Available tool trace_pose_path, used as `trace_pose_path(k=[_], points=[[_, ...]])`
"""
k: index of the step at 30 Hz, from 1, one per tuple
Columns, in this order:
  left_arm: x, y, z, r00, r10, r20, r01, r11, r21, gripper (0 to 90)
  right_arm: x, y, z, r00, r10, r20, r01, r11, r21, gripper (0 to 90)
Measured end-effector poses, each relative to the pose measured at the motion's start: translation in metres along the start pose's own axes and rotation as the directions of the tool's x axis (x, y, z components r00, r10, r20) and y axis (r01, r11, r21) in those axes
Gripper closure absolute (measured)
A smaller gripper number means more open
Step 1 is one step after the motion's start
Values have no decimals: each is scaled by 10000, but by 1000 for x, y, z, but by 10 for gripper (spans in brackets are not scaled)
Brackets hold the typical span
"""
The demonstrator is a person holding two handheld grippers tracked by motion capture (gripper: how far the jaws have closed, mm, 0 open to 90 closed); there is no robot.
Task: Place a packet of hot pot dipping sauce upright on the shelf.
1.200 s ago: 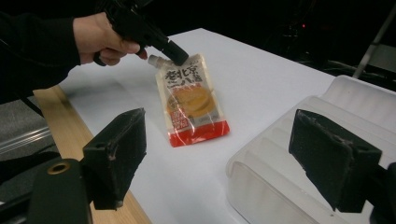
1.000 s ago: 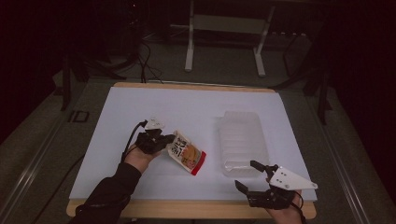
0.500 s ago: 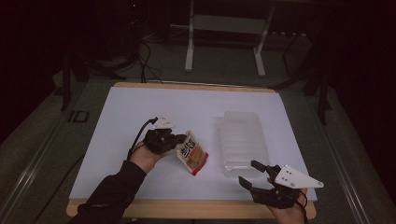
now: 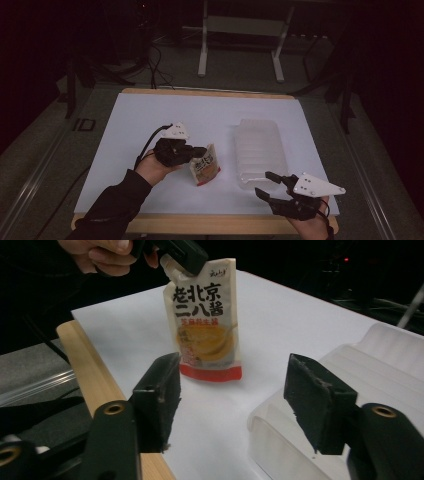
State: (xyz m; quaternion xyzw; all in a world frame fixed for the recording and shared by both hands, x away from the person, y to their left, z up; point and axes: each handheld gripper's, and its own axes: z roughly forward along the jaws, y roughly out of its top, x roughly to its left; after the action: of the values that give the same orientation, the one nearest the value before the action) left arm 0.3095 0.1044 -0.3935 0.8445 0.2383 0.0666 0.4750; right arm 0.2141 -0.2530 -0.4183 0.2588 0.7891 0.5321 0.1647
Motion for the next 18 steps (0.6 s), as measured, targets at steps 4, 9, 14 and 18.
trace_pose_path(k=[4,9,14,18], points=[[-3,4,-7,9982,344,496,-346,9994,20,900,-4,6,3,9992,-340,-198,343,9993,136,421],[-5,5,-14,9904,763,1156,-754,9971,-124,900,-7,17,11,9905,-1182,-704,1189,9929,59,472],[-7,6,-17,9787,1096,1735,-1081,9940,-183,900,-7,30,19,9666,-2130,-1424,2124,9770,-199,483],[-9,6,-18,9698,1219,2114,-1208,9925,-181,900,-8,41,28,9457,-2683,-1834,2721,9622,-46,514]])
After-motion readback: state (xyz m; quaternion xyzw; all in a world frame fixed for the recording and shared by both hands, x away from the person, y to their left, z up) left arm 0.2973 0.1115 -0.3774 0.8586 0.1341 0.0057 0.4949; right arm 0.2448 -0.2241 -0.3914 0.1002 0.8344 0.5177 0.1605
